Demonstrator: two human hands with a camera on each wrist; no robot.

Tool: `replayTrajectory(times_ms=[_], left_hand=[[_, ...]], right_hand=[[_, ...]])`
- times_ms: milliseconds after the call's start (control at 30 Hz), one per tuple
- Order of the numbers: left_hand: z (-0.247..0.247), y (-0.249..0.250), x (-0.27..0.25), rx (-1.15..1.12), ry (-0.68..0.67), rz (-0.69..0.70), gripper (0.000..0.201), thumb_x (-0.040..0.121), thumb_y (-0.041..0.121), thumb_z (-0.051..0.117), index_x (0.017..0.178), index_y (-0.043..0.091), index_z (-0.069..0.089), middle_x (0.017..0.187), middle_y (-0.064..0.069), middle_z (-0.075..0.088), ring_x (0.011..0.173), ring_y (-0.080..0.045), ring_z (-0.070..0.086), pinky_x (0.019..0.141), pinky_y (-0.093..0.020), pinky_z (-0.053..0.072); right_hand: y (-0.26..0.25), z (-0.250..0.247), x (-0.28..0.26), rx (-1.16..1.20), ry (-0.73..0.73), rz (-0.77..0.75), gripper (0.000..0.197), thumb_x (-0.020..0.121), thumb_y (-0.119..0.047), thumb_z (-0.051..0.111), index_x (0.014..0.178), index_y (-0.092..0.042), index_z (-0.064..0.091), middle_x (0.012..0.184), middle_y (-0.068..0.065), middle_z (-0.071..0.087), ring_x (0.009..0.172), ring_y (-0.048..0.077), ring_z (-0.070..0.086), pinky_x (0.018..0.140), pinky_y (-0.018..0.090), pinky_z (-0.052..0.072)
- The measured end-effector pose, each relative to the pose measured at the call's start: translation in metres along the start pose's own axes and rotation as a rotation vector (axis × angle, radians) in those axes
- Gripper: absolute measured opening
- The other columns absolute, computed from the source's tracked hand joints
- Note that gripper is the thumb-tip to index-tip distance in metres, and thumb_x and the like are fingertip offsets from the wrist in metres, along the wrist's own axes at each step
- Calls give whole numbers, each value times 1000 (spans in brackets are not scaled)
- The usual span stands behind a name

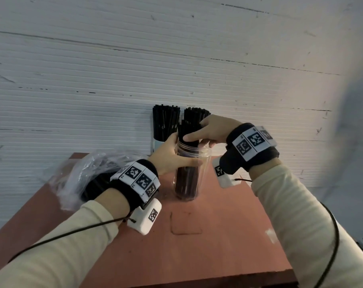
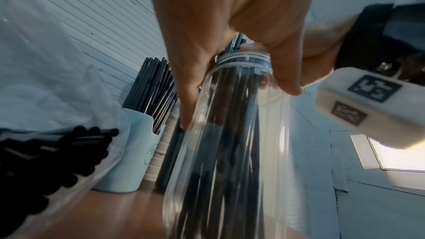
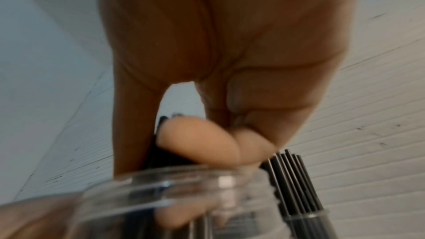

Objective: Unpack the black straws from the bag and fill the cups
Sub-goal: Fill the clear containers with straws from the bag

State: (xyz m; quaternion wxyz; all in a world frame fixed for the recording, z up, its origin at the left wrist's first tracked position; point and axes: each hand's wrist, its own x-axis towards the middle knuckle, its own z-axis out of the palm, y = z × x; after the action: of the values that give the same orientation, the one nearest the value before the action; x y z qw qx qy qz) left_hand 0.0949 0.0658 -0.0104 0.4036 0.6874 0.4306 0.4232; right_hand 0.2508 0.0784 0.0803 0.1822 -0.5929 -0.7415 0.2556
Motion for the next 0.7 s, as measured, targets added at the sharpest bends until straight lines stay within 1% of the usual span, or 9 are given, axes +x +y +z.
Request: replayTrajectory(times_ms=[67,100,200,267,333,400,500,600,700], left_hand=[[1,1,0,26,-2,-4,84,69,21,86,136,19,37,109,19,58,98,9,56,78,-10,46],[1,1,0,34,-2,-10,86,68,23,87,137,17,36,110,18,58,100,6,57,80,-10,46],[-1,-1,1,61,-15,-22,109,57,39,91,146,19,31,129,8,57,120,-9,55,104,-31,44],[-4,0,-2,92,-52,-34,122,53,44,91,151,22,22,144,5,48,130,-10,47,112,-37,37],[-10,2,-8,140,-57,-54,126,57,42,90,155,23,12,155,6,32,140,-11,34,117,-39,29],[-19,6,-16,203,36,-58,113,69,30,86,154,19,12,157,3,27,142,-14,31,117,-38,28],[-41,9,-33,300,251,51,73,80,17,76,143,22,39,137,0,51,122,-15,52,102,-30,43],[-70,11,-52,359,412,94,38,82,13,66,116,29,59,115,6,61,104,-13,59,79,-23,48],[-97,6,-70,434,520,89,28,77,19,65,100,33,63,110,8,64,100,-13,60,88,-34,50]], right_hand=[[-2,-2,-6,-20,14,-11,41,75,-46,78,83,-9,64,81,5,70,71,13,66,58,21,48],[-3,-3,-10,-66,34,-24,40,76,-48,76,86,-11,64,85,3,67,75,14,65,62,22,49],[-7,-3,-19,-193,138,-63,62,77,-55,71,122,-14,59,115,-1,61,99,14,57,86,29,46],[-9,-2,-24,-188,200,-90,70,77,-58,69,131,-16,54,124,-1,56,112,16,54,94,30,43],[-13,2,-27,-189,291,-155,67,78,-58,67,131,-19,53,125,-3,54,116,16,50,95,30,41],[-20,11,-30,-134,452,-286,52,82,-49,67,125,-21,58,122,-3,55,115,14,49,95,28,41],[-39,33,-38,88,643,-542,21,85,-24,65,105,-15,67,104,-1,64,94,10,59,83,23,49],[-52,67,-40,188,557,-634,12,85,-10,60,92,-10,70,87,2,69,78,9,62,72,17,51],[-57,109,-33,118,346,-569,18,87,-10,57,95,-12,73,88,2,72,81,12,65,75,21,51]])
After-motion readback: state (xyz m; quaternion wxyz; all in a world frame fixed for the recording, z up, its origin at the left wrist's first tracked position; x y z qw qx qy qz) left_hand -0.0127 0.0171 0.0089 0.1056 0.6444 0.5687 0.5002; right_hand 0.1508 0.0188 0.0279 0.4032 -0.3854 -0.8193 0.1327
